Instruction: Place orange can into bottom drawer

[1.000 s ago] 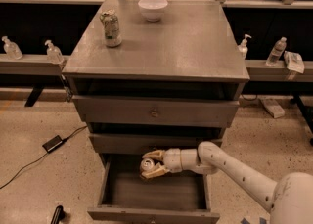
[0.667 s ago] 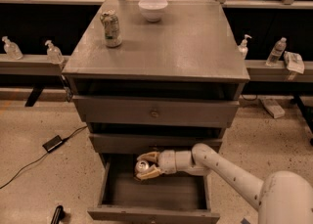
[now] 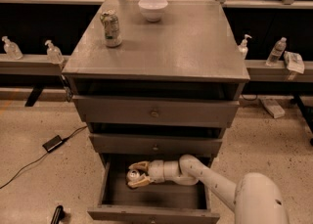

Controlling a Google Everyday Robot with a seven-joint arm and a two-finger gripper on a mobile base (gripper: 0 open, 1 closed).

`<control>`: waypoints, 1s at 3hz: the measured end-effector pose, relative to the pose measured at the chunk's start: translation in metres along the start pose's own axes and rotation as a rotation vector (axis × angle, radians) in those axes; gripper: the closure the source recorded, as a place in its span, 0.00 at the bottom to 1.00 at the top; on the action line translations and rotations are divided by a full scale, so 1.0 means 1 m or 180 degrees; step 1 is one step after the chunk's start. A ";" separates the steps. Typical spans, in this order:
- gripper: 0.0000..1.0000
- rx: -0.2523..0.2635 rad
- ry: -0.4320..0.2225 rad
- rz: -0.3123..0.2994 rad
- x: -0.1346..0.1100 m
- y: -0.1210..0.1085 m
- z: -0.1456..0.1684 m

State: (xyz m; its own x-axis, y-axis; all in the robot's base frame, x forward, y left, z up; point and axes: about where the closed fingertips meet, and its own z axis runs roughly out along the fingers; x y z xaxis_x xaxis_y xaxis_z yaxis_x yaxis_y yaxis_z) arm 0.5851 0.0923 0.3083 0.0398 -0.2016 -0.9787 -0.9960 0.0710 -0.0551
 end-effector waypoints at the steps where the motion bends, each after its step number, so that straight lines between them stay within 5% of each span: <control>1: 1.00 0.0107 0.0161 -0.0033 0.025 -0.002 0.010; 3: 0.59 0.0143 0.0581 0.0054 0.100 -0.001 0.022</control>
Offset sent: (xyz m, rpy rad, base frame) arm 0.0165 -0.0105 -0.1132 -0.2513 -0.0006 -0.1133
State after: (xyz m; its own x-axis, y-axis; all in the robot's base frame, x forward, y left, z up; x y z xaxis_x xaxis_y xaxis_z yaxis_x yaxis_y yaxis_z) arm 0.5923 0.0933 0.2060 0.0038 -0.3737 -0.9275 -0.9916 0.1185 -0.0518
